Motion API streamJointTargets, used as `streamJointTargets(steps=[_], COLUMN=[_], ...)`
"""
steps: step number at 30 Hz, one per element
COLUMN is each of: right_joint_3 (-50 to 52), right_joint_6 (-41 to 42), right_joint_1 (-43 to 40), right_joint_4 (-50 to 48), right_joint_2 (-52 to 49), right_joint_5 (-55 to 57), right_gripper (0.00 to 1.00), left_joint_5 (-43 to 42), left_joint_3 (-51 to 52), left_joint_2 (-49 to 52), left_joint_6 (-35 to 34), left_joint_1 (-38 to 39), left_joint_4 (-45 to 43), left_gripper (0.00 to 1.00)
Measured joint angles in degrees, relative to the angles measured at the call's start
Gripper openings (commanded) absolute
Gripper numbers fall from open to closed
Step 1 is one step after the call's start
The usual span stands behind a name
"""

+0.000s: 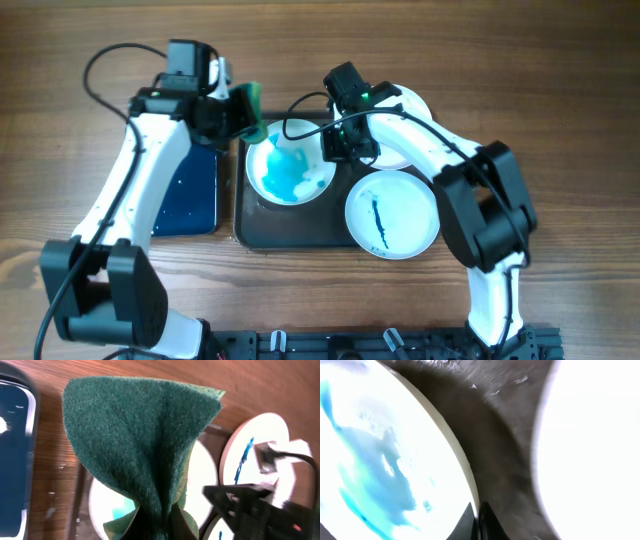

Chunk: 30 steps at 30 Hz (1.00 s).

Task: Clean dirty plates on tray and stack at the side
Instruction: 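Lift the sponge away left and raise the plate with the right gripper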

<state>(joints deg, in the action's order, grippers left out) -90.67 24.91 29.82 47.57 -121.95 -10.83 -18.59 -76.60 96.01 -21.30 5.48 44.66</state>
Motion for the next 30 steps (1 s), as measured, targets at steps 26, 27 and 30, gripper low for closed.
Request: streamJointTargets(steps=[26,27,30], right_joint_3=[-0.1,-0.1,-0.1], right_joint_6=[-4.9,-4.9,-5.1], right_joint_1=[28.3,28.6,29.3], right_joint_4=[9.2,9.1,8.6], right_joint_2=[18.1,18.1,18.1], right_joint_5=[82.9,84.9,90.5], right_gripper=[0.04,0.04,0.04], left_joint_5=[4.6,4.6,5.1], left_joint_3=[-0.1,-0.1,-0.1], left_joint_2=[-0.1,-0.1,-0.1], left_joint_6=[0.0,0.0,-0.1], left_joint_1=[-2.5,-2.5,-2.5], left_joint_4=[-3.2,-3.3,-3.3], left_gripper=[0.04,0.04,0.04])
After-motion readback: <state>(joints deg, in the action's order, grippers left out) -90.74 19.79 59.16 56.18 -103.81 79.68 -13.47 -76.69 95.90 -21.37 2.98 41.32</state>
